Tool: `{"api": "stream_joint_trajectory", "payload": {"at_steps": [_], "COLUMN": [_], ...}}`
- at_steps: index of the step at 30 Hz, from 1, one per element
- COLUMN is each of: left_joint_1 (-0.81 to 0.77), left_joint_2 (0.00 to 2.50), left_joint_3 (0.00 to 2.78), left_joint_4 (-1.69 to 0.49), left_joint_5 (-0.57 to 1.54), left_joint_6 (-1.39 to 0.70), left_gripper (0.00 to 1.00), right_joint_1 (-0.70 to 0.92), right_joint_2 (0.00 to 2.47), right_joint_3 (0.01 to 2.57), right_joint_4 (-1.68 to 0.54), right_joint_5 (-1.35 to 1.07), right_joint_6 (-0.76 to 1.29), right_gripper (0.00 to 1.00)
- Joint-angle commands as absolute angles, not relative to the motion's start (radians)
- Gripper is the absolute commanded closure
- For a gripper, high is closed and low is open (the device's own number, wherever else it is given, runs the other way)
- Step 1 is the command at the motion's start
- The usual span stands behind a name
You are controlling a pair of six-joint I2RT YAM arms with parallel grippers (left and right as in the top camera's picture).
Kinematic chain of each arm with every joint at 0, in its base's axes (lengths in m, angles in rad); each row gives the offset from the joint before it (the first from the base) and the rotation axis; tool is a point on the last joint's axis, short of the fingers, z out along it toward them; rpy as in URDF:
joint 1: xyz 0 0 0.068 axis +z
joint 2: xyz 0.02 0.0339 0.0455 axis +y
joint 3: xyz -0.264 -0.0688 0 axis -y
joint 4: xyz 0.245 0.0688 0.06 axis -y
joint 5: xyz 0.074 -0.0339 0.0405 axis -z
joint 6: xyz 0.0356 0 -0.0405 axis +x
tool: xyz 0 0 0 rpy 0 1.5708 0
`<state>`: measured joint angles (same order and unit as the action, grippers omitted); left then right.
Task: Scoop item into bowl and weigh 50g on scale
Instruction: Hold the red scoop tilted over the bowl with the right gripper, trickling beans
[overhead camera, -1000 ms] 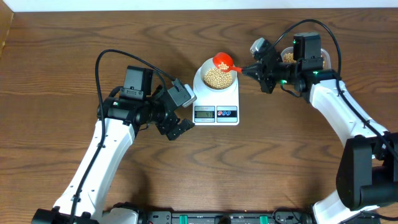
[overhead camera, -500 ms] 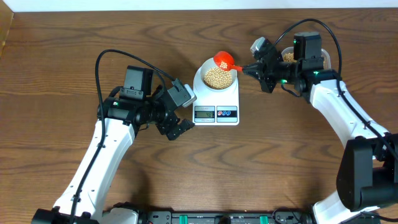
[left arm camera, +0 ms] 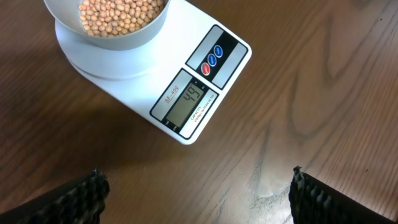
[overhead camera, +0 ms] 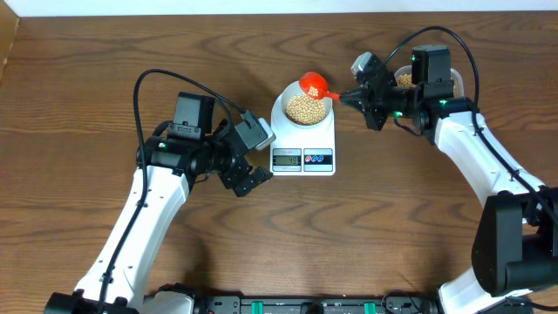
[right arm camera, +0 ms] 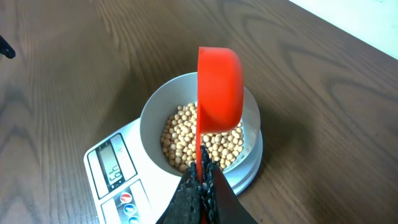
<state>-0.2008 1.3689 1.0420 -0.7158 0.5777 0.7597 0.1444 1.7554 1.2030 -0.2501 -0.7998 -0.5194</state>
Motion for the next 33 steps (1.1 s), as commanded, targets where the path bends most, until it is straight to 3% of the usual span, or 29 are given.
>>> {"api": "stream_joint_trajectory", "payload": {"at_steps": [1, 5, 10, 22, 26, 33], "left_joint_1": [-0.197, -0.197, -0.197, -0.197, -0.197, -0.197], "left_joint_2": [1.369, 1.369, 1.369, 1.369, 1.369, 1.369], "left_joint_3": [1.065, 1.065, 1.065, 1.065, 1.065, 1.065], "left_joint_4": [-0.716, -0.717, -0.716, -0.717, -0.717, -0.717], "left_joint_5": [0.591, 0.591, 0.591, 0.591, 0.591, 0.591], "left_joint_6": [0.766, 0.766, 0.766, 0.766, 0.766, 0.766], "left_gripper": [0.05, 0.05, 0.05, 0.05, 0.05, 0.05], "right_joint_1": [0.151, 0.149, 0.152, 0.15, 0.147, 0.15], "right_joint_2": [1.73, 1.73, 1.73, 1.73, 1.728, 1.728], "right_joint_3": [1.208, 1.208, 1.208, 1.208, 1.208, 1.208], "right_joint_4": [-0.247, -0.24, -0.25, -0.246, -0.236, -0.25], "right_joint_5": [-0.875, -0.972, -0.844, -0.855, -0.973, -0.802], "right_joint_6": [-0.532, -0.529, -0.529, -0.529, -0.529, -0.529], "right_gripper": [0.99, 0.99, 0.99, 0.99, 0.99, 0.99]}}
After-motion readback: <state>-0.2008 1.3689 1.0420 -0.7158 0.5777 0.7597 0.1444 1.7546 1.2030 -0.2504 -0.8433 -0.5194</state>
